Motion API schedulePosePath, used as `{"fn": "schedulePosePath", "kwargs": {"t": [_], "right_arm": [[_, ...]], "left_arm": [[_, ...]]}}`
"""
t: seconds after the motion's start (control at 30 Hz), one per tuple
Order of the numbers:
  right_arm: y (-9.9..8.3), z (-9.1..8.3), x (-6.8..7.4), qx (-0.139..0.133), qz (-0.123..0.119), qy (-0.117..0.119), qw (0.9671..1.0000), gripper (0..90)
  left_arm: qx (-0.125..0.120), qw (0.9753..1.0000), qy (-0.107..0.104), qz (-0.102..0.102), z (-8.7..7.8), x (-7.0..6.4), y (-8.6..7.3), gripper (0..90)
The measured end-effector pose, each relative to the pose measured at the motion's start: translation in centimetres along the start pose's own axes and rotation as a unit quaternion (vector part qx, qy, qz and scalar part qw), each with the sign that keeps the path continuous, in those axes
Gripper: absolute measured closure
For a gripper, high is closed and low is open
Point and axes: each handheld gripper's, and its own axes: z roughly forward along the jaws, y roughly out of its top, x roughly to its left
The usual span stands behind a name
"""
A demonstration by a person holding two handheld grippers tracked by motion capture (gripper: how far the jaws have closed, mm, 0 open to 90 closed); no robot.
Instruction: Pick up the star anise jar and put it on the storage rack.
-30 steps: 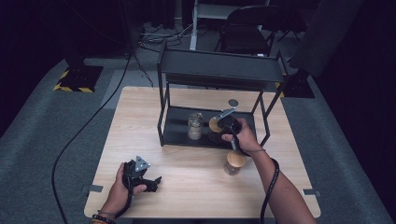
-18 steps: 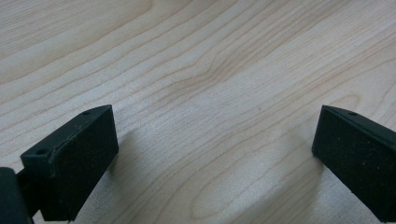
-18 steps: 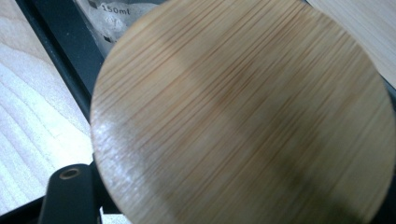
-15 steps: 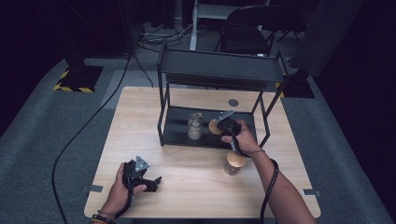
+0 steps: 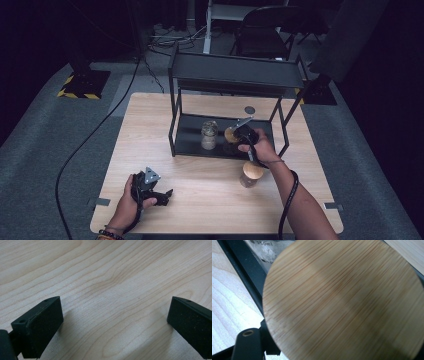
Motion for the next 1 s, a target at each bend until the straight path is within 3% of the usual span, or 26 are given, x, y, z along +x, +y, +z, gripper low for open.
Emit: {"fn": "schedulePosePath", "kwargs": {"t": [0.6, 1.0], "right_arm": [[-0.19, 0.01, -0.37, 0.005, 0.003, -0.001, 1.0000, 23.0], [-0.18, -0.16, -0.43, 0.011, -0.006, -0.013, 0.9998, 11.6]], "left_arm": [[-0.001, 1.0000, 0.000, 0.001, 0.01, 0.01, 0.00, 0.0], [-0.001, 1.0000, 0.000, 0.001, 0.01, 0.01, 0.00, 0.0]]}}
